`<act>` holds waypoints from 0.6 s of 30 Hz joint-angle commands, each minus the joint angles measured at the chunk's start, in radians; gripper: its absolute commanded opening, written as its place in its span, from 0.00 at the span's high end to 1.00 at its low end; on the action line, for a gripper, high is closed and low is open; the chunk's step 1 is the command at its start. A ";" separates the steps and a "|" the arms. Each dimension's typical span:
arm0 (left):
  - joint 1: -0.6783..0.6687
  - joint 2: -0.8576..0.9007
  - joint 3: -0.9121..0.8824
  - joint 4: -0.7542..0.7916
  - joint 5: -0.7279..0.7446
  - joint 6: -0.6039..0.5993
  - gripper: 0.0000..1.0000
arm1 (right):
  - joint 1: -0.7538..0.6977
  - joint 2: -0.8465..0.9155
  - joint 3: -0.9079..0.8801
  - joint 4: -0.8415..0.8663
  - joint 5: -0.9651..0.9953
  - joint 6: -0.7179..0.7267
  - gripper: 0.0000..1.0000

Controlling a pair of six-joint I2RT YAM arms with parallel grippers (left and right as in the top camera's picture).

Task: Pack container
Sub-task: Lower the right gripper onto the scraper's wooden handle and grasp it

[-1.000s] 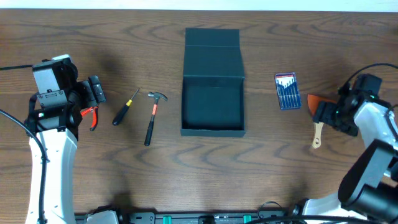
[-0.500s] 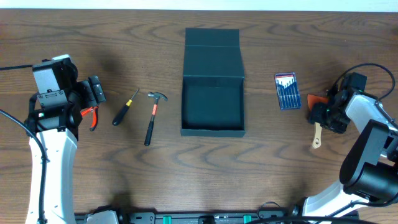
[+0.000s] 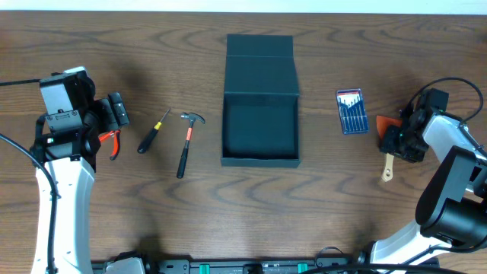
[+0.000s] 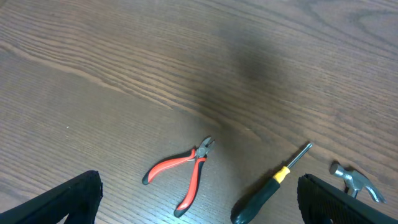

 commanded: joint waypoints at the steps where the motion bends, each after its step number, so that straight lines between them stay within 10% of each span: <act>1: 0.005 0.006 0.011 0.000 -0.001 0.008 0.02 | 0.010 0.037 -0.017 -0.013 -0.002 0.003 0.57; 18: 0.005 0.006 0.011 0.000 -0.001 0.008 0.02 | 0.010 -0.182 -0.017 -0.010 0.000 -0.033 0.66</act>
